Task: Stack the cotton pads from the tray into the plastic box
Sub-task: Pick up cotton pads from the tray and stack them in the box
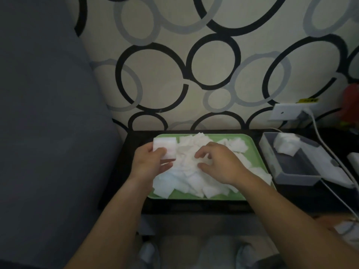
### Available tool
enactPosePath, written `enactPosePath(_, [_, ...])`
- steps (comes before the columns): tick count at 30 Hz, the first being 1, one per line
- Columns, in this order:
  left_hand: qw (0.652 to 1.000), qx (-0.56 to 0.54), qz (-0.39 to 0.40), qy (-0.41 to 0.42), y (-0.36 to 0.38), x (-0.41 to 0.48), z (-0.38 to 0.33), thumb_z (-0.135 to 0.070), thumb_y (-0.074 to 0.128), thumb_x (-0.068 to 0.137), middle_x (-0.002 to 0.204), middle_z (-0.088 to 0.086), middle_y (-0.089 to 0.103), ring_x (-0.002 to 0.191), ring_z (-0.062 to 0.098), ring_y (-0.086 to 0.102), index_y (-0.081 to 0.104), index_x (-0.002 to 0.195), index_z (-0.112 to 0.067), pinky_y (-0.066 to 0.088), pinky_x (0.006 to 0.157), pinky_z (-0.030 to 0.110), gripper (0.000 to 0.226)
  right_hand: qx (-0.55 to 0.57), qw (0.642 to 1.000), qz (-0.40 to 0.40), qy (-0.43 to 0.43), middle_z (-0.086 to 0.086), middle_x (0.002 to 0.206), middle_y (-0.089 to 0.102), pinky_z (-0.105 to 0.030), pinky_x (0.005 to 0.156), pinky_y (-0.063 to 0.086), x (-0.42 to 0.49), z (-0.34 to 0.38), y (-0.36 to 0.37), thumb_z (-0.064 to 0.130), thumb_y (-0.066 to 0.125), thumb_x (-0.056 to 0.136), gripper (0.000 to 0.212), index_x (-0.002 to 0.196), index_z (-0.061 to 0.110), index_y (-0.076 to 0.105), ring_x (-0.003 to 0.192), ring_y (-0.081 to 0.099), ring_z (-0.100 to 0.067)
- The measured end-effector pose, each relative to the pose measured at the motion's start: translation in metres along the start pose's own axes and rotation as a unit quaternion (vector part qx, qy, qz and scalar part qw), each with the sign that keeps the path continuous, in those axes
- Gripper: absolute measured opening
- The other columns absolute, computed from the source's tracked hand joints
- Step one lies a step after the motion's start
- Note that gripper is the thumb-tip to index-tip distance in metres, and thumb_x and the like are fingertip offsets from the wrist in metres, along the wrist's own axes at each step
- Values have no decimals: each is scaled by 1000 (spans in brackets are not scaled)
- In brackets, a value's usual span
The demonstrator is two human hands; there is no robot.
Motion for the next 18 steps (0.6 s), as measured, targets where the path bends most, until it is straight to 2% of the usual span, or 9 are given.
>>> enactPosePath(2, [1000,3,1,8,-4,5,-2,-13,58,98,110,11,72,91,24,74,67,118,-13,57,65,28,21,-38,999,13,-28,12,112,57,-27,88,44,3,8,7,35,72,84,26,110,35,67,103,50,-9])
enactPosePath(5, [1000,23,12,15,-7,11,-3,-13,57,99,107,10,73,90,24,74,68,116,-13,57,66,28,20,-97,994,16,-37,11,120,55,-34,94,45,8,13,16,44,72,81,35,115,36,64,111,50,-14])
enactPosePath(7, [999,42,17,18,-10,15,-2,-13,57,98,107,10,73,91,24,74,68,118,-14,57,66,28,22,-117,993,15,-25,10,118,56,-34,93,46,12,11,19,46,71,81,39,117,34,63,110,51,-15])
enactPosePath(10, [998,61,15,18,-16,24,2,-14,57,98,110,9,72,92,24,74,67,120,-15,58,68,29,24,-72,997,41,-13,10,110,59,-27,86,48,19,5,22,41,76,79,41,116,29,66,100,56,-10])
enactPosePath(14, [997,76,17,15,-18,32,4,-13,59,97,112,9,71,91,25,74,66,122,-15,60,70,32,26,-25,997,68,-19,13,98,62,-14,76,43,23,-4,21,31,79,80,28,106,25,72,89,58,-4])
enactPosePath(18, [996,84,20,19,-15,36,3,-13,59,96,113,9,71,92,25,73,66,122,-16,58,68,29,27,40,998,54,-10,12,87,69,-23,79,53,23,-11,14,23,74,86,7,92,21,75,81,63,-3])
Point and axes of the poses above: each hand's wrist, its own x-axis towards the middle knuckle, its own y-axis out of the palm, z = x × y, the point moved 5 cm from there along x, towards the middle knuckle
